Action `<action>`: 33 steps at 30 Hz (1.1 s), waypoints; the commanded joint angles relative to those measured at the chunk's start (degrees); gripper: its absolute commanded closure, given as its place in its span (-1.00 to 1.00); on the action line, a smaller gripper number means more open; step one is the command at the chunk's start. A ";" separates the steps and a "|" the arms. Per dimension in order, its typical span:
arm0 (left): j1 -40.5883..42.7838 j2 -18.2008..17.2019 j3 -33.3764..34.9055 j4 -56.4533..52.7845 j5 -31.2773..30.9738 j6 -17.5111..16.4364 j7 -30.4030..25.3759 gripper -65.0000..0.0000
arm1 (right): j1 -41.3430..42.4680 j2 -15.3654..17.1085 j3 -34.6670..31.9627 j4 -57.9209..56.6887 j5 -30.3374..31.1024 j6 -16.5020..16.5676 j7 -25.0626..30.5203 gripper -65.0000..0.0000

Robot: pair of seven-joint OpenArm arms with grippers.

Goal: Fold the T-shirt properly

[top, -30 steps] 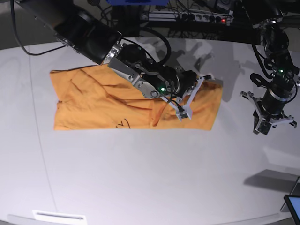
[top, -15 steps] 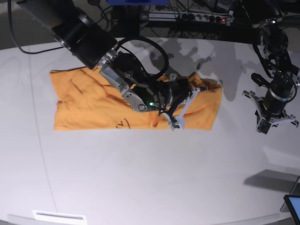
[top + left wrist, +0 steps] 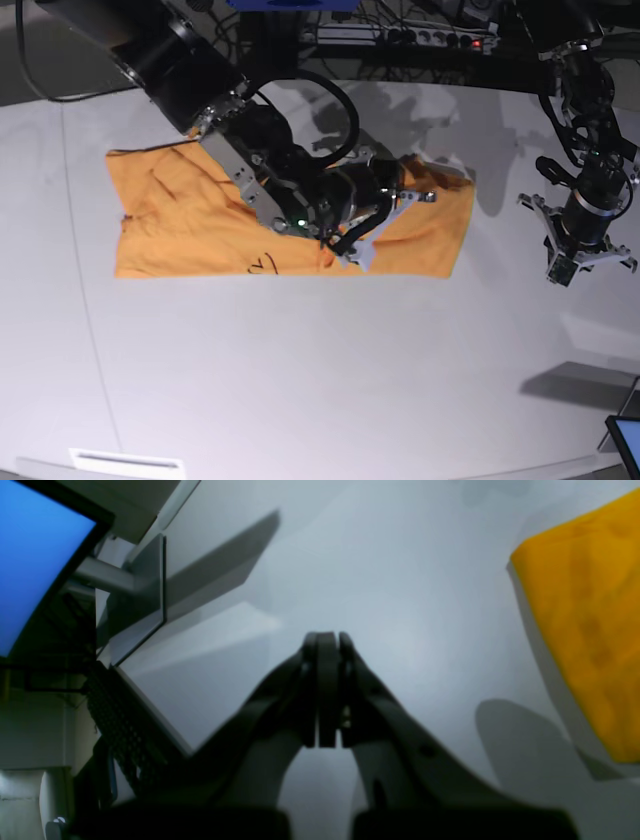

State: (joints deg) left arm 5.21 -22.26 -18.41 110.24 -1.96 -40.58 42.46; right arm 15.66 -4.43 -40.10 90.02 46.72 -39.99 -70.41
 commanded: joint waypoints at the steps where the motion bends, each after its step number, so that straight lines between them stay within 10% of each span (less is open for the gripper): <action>1: -0.77 -0.99 -0.27 0.84 -0.29 0.58 -1.01 1.00 | 0.82 -0.63 0.93 1.63 0.80 -0.01 -0.40 0.96; 10: -0.86 -0.99 -0.18 0.84 -0.29 0.58 -1.01 1.00 | -2.08 4.38 2.43 4.80 0.80 -0.01 -0.93 0.96; 33: -2.18 -0.46 0.96 0.67 -0.46 0.58 -1.01 0.83 | -5.51 5.52 6.12 4.80 0.89 -0.01 -1.19 0.96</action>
State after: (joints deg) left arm 3.95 -21.93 -17.43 110.10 -1.91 -40.56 42.46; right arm 9.17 1.39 -34.48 94.17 46.74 -39.99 -71.57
